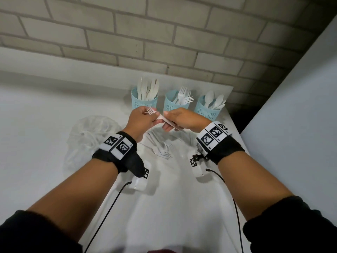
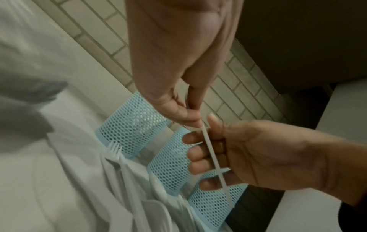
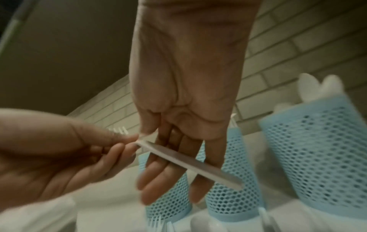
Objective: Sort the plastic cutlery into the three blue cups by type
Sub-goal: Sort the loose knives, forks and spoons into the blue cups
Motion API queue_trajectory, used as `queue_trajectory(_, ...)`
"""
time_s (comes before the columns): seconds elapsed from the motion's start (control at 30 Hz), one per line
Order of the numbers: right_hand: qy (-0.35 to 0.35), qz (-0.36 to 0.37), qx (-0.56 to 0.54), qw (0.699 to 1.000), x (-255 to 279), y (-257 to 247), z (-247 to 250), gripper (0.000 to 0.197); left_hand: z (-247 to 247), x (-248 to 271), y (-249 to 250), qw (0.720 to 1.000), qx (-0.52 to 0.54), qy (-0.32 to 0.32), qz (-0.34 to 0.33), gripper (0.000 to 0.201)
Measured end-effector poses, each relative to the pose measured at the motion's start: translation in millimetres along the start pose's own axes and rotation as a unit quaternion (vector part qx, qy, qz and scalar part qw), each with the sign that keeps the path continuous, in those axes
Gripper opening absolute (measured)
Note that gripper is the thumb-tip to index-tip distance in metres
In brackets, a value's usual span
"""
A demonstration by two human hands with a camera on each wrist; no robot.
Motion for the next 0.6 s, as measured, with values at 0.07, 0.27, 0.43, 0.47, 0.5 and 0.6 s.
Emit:
queue_trajectory(0.07,-0.046,-0.011,-0.058,0.997,9,10,-1,0.026,-6,-1,-2,1.000,-0.009,-0.003,-0.002,0.011)
queue_trajectory(0.27,0.105,-0.001,-0.203,0.974,11,15,43,0.018,-8,-5,-9,0.991,-0.129,0.012,0.045,0.018)
queue_trajectory(0.43,0.321,0.072,-0.349,0.877,2,8,91,0.022,4,-8,-23,0.955,-0.270,-0.011,0.121,0.027)
queue_trajectory(0.47,0.352,0.081,-0.359,0.861,0,7,96,0.024,8,-10,-26,0.948,-0.292,-0.009,0.128,0.047)
queue_trajectory(0.5,0.375,0.085,-0.364,0.848,-4,7,99,0.025,10,-9,-27,0.940,-0.312,-0.007,0.136,0.061)
queue_trajectory(0.6,0.397,0.059,-0.354,0.845,-19,11,95,0.025,18,-10,-32,0.925,-0.348,0.007,0.152,0.075)
Point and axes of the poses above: each hand's wrist, its own x-axis away from the middle knuckle, its own z-axis out of the back of the hand, y = z × x, the point moved 6 cm from there along -x, towards the middle knuckle, and after that the axes turned 6 degrees about x, right-handed, at the moved point
